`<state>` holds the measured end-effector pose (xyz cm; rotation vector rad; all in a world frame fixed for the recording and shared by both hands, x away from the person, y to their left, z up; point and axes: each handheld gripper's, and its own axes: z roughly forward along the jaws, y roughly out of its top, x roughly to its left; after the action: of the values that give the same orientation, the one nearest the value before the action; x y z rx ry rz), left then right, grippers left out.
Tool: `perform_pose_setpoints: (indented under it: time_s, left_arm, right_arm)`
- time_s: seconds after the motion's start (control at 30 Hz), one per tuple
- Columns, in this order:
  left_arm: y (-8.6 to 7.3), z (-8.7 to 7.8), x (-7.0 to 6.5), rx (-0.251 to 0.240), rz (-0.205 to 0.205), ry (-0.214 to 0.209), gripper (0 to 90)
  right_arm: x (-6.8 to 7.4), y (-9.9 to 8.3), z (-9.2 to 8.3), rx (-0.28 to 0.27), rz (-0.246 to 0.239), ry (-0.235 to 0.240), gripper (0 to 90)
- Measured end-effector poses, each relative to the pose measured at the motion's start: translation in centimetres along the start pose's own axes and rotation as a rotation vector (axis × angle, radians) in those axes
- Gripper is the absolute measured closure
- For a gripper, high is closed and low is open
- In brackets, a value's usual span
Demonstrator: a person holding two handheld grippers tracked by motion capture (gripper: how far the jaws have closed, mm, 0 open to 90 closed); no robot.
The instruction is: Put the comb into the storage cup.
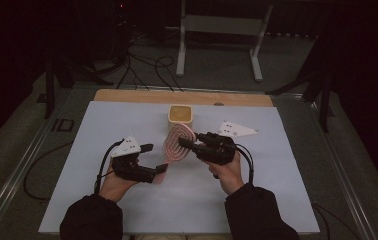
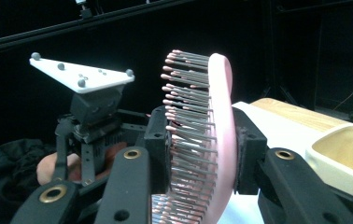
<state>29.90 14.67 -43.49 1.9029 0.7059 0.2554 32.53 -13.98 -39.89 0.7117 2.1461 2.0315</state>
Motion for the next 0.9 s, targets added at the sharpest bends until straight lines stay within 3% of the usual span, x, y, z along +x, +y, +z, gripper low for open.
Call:
perform_pose_setpoints:
  time_s: [0.1,0.27,0.37,0.6,0.7,0.9]
  left_arm:
    - [0.0,-0.2,0.0,-0.002,-0.001,0.022,0.2]
    - [-0.4,-0.6,-0.2,-0.018,0.005,0.076,0.0]
    - [-0.8,-0.8,-0.4,-0.043,0.027,0.144,0.0]
    - [-2.3,-1.9,-0.2,-0.084,0.025,0.236,0.0]
    - [-3.2,-2.5,-0.3,-0.110,0.017,0.267,0.0]
    - [-5.4,-3.5,0.0,-0.101,-0.001,0.314,0.0]
  right_arm:
    - [-0.1,0.0,0.0,-0.005,0.002,-0.005,65.6]
    - [-0.2,0.1,-0.1,0.002,0.002,-0.014,65.6]
    - [-0.3,0.3,-0.3,0.001,0.000,-0.017,65.6]
    - [-0.3,0.7,-0.5,-0.003,-0.007,-0.031,65.5]
    - [-0.4,0.8,-0.6,0.000,-0.006,-0.038,65.5]
    - [-0.5,0.9,-0.7,-0.005,-0.007,-0.046,65.5]
